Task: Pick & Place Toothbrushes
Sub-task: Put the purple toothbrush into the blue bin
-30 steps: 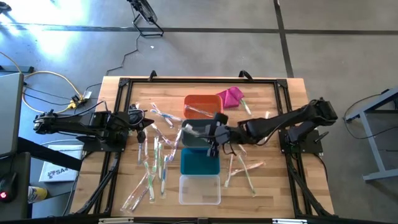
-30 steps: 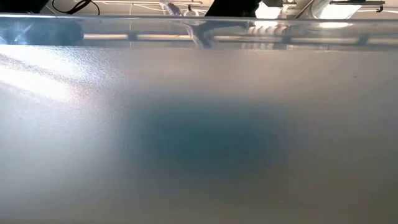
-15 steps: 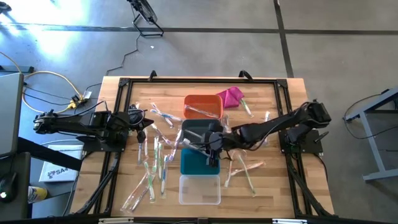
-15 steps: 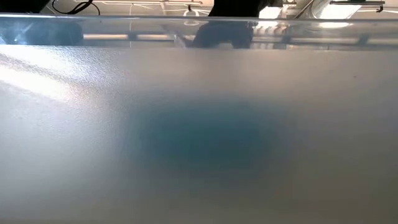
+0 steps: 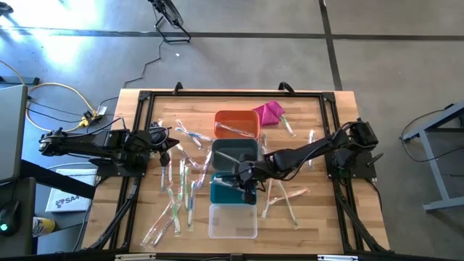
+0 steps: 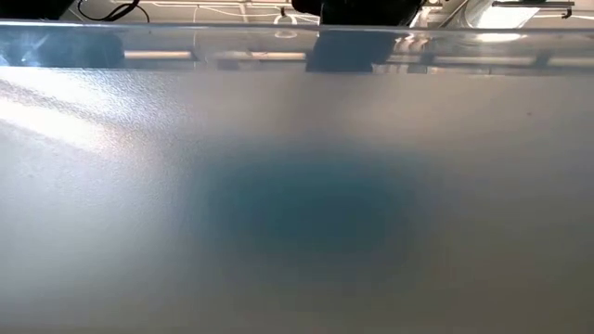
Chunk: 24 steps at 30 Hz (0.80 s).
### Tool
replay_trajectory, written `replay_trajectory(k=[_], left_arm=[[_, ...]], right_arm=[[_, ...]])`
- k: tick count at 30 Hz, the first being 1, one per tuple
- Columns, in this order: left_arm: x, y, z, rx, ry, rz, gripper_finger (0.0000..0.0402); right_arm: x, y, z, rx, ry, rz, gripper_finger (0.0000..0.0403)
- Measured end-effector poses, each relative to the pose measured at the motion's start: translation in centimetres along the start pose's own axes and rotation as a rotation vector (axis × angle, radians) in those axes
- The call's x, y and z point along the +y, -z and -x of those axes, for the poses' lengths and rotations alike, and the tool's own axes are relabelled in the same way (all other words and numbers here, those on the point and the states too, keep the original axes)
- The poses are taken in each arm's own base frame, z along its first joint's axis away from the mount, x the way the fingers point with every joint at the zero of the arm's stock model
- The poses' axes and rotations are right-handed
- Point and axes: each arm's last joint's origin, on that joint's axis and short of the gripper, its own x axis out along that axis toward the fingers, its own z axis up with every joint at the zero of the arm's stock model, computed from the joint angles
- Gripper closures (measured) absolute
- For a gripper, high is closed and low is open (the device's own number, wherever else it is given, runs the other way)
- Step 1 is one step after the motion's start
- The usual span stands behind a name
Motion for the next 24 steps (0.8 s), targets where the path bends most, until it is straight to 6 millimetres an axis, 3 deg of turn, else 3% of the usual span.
replay_trajectory(k=[13,24], left_arm=[[0.0,0.1,0.0,0.007,-0.003,-0.003,0.0396],[0.0,0.1,-0.1,0.011,-0.004,-0.004,0.0396]], right_arm=[[-0.4,1.3,-2.6,0.072,0.004,0.010,0.0400],[-0.3,1.4,-2.7,0.091,-0.019,0.009,0.0400]])
